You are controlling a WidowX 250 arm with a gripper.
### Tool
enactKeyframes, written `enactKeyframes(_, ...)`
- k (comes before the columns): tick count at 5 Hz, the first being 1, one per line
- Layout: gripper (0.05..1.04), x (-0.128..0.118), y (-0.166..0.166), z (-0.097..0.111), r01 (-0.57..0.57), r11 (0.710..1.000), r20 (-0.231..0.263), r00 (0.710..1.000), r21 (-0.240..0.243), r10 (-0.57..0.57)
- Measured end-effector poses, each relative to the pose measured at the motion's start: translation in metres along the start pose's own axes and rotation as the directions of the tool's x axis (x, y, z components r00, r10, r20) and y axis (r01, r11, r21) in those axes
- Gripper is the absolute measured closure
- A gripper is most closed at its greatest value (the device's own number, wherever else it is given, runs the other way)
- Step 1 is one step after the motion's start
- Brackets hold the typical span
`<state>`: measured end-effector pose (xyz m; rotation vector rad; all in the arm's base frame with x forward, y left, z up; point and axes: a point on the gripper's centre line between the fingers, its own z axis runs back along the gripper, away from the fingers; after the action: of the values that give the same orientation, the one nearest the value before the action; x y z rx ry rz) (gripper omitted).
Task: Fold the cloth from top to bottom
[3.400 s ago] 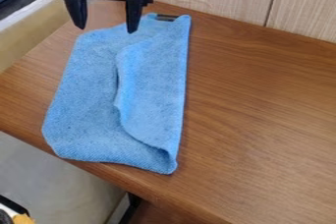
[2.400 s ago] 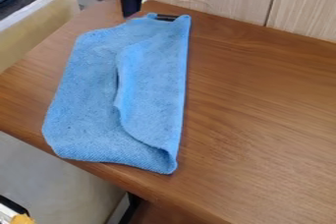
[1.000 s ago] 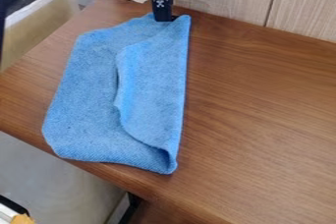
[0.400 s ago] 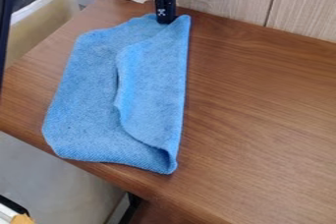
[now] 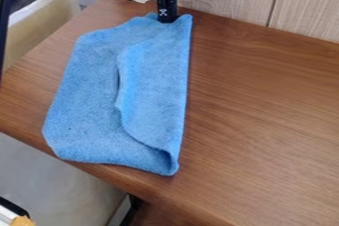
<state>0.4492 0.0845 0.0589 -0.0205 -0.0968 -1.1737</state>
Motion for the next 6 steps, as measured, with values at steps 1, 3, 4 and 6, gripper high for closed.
enactKeyframes(1,1.020,0.001,0.000,0.002,-0.005,1.000,0.006,1.000,0.005,0.005)
enactKeyframes(3,1.020,0.011,-0.008,0.042,0.008,0.996,0.074,0.997,0.083,-0.014)
enactKeyframes(4,1.020,0.012,-0.024,0.059,0.025,0.993,0.094,0.995,0.113,-0.035)
enactKeyframes(6,1.021,0.016,-0.074,0.077,0.097,0.985,0.100,0.989,0.142,-0.112)
